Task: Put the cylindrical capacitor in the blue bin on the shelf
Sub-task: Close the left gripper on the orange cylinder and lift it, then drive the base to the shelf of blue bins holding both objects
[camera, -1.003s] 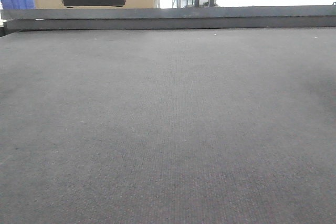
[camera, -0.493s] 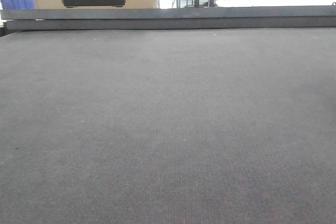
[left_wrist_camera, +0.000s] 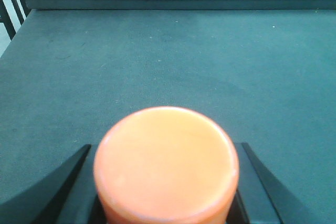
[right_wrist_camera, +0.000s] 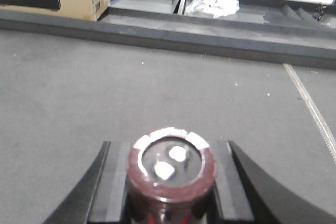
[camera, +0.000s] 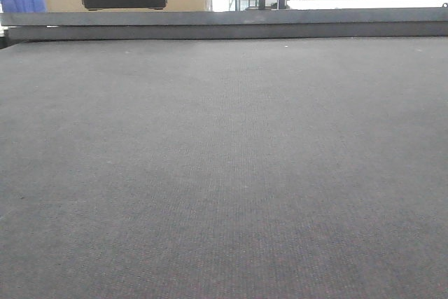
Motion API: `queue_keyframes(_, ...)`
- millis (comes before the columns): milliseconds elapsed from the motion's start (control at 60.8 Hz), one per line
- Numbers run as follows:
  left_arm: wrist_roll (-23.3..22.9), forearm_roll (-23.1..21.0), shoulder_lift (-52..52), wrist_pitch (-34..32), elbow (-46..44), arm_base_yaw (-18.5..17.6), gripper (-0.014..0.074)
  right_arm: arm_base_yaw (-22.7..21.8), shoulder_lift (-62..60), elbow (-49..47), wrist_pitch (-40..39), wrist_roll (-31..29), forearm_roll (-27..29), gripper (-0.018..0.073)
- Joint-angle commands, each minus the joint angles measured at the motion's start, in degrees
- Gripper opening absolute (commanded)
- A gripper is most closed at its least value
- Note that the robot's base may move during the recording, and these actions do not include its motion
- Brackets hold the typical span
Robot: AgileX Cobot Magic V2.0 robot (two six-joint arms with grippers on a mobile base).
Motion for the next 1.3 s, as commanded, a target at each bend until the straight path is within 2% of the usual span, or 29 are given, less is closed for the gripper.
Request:
queue_keyframes(0,-0.2,-0.2,-0.5,-0.6,-0.4,-0.5,-0.0111,0.1,-0.3,-0.2,-1.0,-0.2,-0.1,-0.0153)
queue_keyframes(1283,-0.2,-0.2,-0.5,-2.3,-0.4,-0.4,-0.0111,0.1,-0.3,-0.2,-1.0,-0.2,-0.1,-0.0153)
